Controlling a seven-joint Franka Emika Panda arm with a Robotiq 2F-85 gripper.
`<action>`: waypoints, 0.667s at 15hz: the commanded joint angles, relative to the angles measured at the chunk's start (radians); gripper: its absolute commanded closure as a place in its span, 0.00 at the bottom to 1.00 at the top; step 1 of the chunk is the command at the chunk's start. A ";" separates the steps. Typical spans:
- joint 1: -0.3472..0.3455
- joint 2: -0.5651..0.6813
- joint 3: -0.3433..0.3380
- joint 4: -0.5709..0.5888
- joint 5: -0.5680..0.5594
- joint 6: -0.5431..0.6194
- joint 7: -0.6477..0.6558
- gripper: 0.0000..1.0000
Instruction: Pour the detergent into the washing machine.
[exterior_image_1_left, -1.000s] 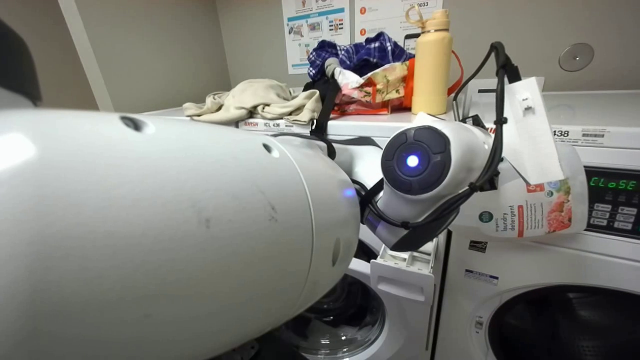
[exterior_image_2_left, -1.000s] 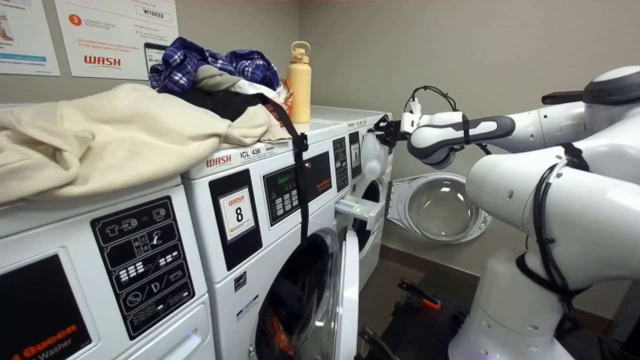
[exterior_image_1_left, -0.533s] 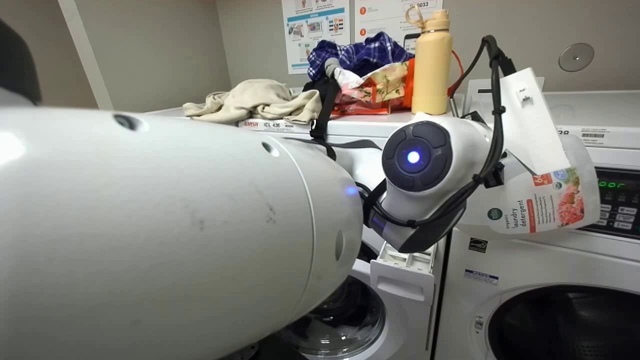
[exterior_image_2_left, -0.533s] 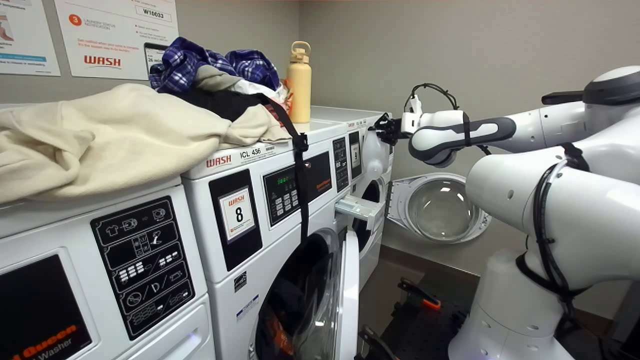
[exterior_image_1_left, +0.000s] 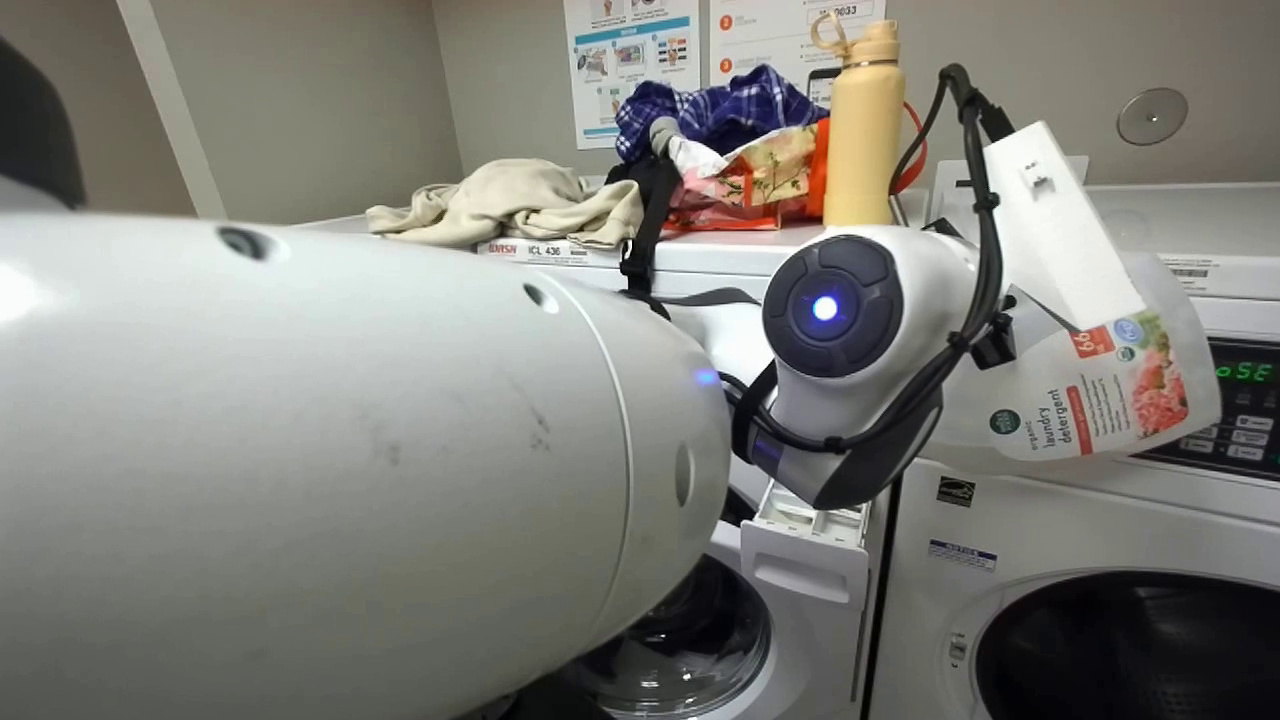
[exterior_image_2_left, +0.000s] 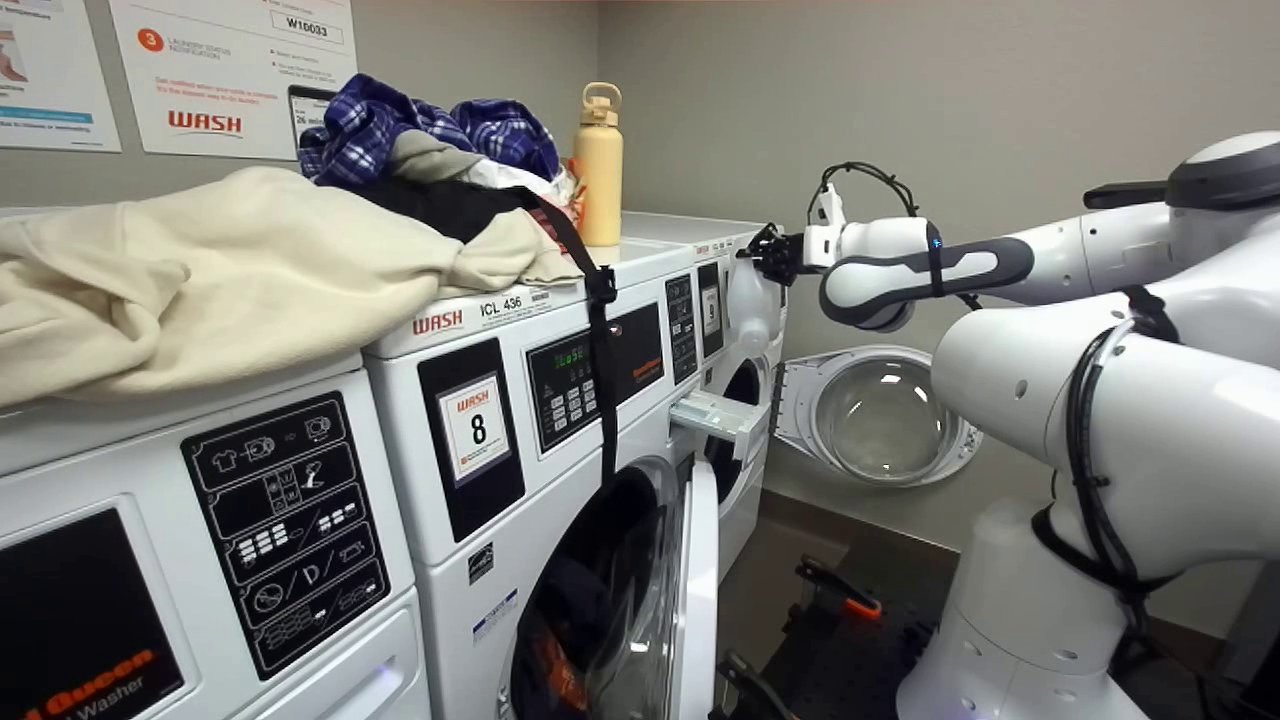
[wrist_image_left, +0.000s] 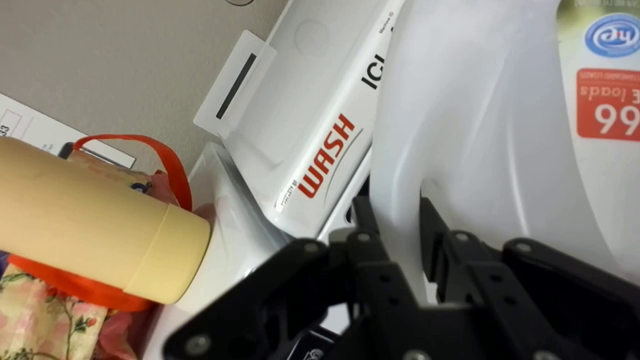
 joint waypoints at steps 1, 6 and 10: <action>-0.024 0.002 0.040 0.004 -0.036 0.043 -0.021 0.89; -0.031 -0.004 0.034 0.004 -0.058 0.068 -0.011 0.89; -0.027 -0.006 0.026 0.001 -0.055 0.092 -0.005 0.89</action>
